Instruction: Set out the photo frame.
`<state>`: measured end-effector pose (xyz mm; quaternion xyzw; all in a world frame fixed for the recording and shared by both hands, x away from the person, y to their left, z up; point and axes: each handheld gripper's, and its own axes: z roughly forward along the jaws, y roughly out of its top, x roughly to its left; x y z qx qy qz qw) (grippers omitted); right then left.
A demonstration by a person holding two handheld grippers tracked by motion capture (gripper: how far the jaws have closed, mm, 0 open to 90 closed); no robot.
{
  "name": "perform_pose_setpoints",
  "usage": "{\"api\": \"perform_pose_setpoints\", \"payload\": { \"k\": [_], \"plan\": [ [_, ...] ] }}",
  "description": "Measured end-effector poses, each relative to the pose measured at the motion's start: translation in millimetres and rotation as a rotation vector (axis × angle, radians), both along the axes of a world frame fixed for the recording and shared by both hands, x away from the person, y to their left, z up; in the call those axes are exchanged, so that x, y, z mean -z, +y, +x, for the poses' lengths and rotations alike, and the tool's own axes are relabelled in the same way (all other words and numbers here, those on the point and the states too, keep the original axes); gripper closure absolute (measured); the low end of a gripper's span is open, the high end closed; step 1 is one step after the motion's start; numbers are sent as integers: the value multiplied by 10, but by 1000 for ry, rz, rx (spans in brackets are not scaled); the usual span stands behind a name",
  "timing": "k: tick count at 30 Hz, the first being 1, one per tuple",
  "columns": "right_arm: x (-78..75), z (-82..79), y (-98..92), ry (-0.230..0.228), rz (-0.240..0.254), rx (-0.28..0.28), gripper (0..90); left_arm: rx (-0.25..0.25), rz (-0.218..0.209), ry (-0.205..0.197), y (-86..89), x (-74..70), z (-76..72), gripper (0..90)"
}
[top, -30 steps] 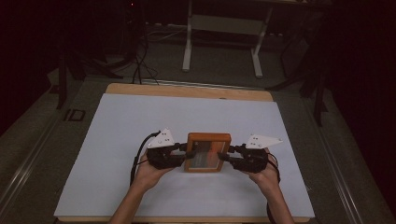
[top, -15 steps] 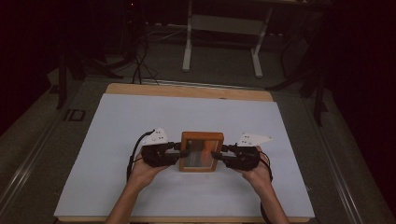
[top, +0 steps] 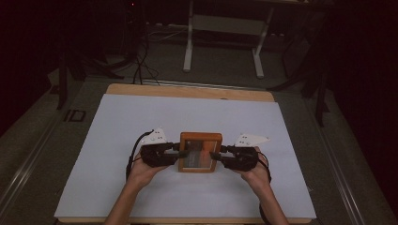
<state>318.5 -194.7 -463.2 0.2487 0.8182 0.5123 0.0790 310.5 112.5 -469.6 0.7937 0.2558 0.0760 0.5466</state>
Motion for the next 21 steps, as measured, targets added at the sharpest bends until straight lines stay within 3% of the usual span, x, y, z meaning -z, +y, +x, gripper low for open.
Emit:
{"api": "perform_pose_setpoints", "payload": {
  "k": [21],
  "plan": [
    [65,43,63,22,-11,11,617,-20,12,40,24,68,50,622]
  ]
}}
